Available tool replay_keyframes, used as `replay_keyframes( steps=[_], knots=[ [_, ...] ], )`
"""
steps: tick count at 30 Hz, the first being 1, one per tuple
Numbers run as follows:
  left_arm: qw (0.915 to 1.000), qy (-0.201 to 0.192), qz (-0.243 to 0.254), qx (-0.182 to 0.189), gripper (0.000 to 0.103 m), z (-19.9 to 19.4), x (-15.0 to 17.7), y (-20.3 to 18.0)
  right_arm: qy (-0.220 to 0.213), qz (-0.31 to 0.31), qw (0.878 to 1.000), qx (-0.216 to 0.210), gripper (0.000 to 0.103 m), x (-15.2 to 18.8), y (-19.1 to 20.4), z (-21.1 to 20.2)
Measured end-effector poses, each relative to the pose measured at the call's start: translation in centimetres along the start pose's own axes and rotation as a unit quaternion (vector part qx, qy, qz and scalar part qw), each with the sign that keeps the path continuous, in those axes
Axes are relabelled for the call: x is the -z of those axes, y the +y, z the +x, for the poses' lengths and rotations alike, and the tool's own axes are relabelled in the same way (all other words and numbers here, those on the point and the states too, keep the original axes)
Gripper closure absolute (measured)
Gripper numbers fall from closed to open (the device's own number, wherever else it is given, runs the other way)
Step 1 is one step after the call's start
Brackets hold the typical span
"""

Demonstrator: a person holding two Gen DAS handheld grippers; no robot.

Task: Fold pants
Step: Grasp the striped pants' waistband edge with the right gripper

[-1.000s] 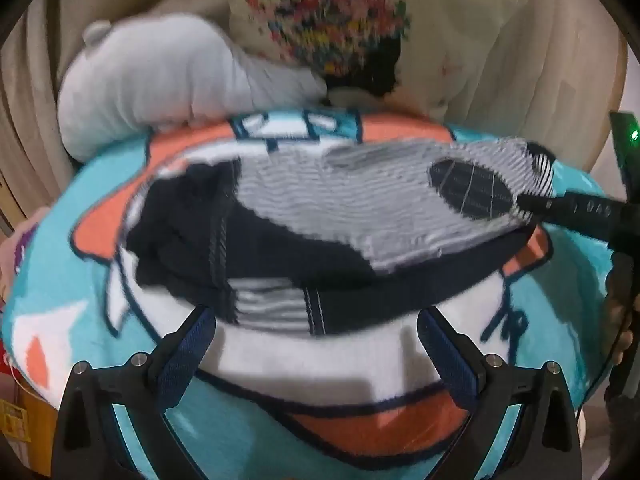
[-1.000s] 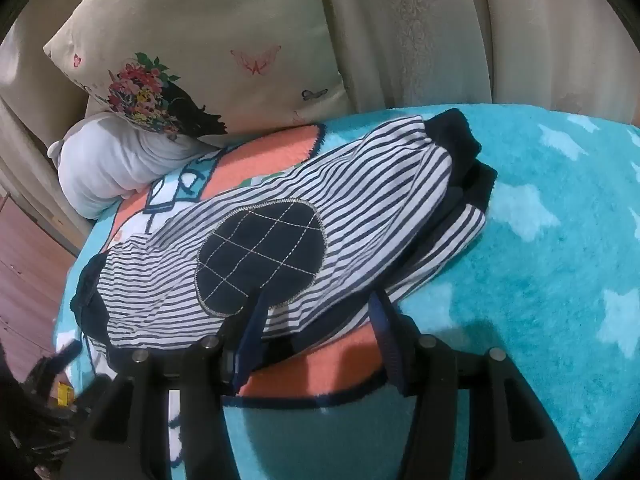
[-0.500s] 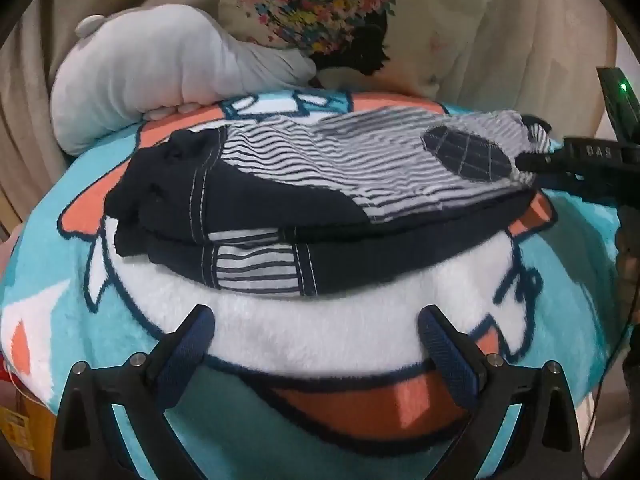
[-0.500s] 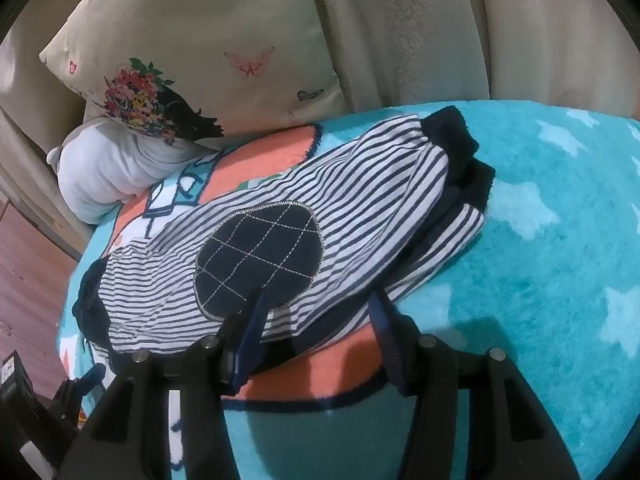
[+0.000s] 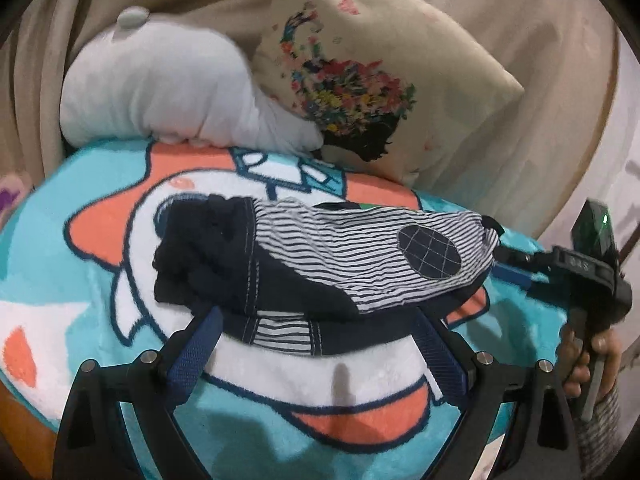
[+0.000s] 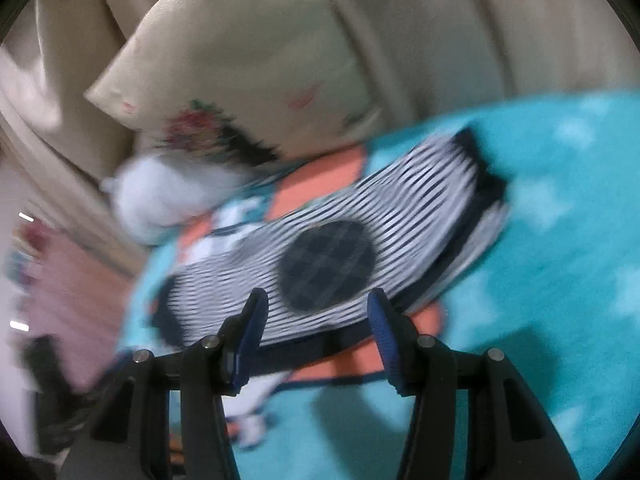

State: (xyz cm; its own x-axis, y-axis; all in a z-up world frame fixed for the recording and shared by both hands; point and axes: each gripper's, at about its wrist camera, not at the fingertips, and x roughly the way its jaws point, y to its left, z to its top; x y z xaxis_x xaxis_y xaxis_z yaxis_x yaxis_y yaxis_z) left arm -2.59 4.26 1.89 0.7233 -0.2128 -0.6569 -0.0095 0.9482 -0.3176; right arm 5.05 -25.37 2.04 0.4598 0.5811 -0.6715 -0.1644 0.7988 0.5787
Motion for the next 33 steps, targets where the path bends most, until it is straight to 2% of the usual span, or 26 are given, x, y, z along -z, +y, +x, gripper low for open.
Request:
replay_keyframes(
  steps=[2,8,14,16,19,20,21,22,23,25,28,33],
  knots=[
    [0.9996,0.009,-0.024,0.013,0.006,0.2,0.0,0.9,0.036,0.023,0.999,-0.022,0.052,0.2,-0.1,1.6],
    [0.9965,0.02,-0.069,0.041,0.006,0.2,0.2,2.7,0.07,0.031,0.997,0.027,0.052,0.7,0.2,5.2],
    [0.9946,0.022,-0.079,0.064,0.006,0.4,-0.4,2.2,0.069,0.025,0.995,0.067,0.052,0.4,1.3,6.4],
    [0.9937,0.025,-0.078,0.076,0.006,0.5,-0.5,1.9,0.084,0.019,0.995,0.05,0.052,1.0,1.7,6.5],
    [0.9925,0.032,-0.084,0.083,0.006,1.1,-0.7,1.5,0.09,0.044,0.995,0.03,0.053,1.2,1.2,6.8],
    [0.9917,0.035,-0.088,0.087,0.006,1.2,-0.7,1.4,0.082,0.046,0.995,0.034,0.055,1.1,1.1,7.0],
    [0.9901,0.041,-0.094,0.095,0.006,1.5,-0.7,1.3,0.073,0.047,0.995,0.041,0.063,0.8,1.3,7.3],
    [0.9887,0.046,-0.099,0.103,0.006,1.6,-0.7,1.3,0.065,0.048,0.995,0.05,0.083,0.5,1.4,7.6],
    [0.9874,0.049,-0.103,0.109,0.006,1.6,-0.7,1.2,0.059,0.051,0.995,0.058,0.098,0.2,1.3,7.9],
    [0.9857,0.054,-0.107,0.119,0.006,1.7,-0.8,1.0,0.051,0.065,0.995,0.049,0.1,-0.4,0.9,8.6],
    [0.9834,0.066,-0.107,0.132,0.006,2.3,-1.1,0.2,0.021,0.048,0.998,0.035,0.1,-0.8,1.8,7.6],
    [0.9707,0.098,-0.114,0.187,0.006,5.2,-1.6,-1.7,-0.014,0.01,1.0,0.014,0.1,-1.9,4.1,5.1]
  ],
)
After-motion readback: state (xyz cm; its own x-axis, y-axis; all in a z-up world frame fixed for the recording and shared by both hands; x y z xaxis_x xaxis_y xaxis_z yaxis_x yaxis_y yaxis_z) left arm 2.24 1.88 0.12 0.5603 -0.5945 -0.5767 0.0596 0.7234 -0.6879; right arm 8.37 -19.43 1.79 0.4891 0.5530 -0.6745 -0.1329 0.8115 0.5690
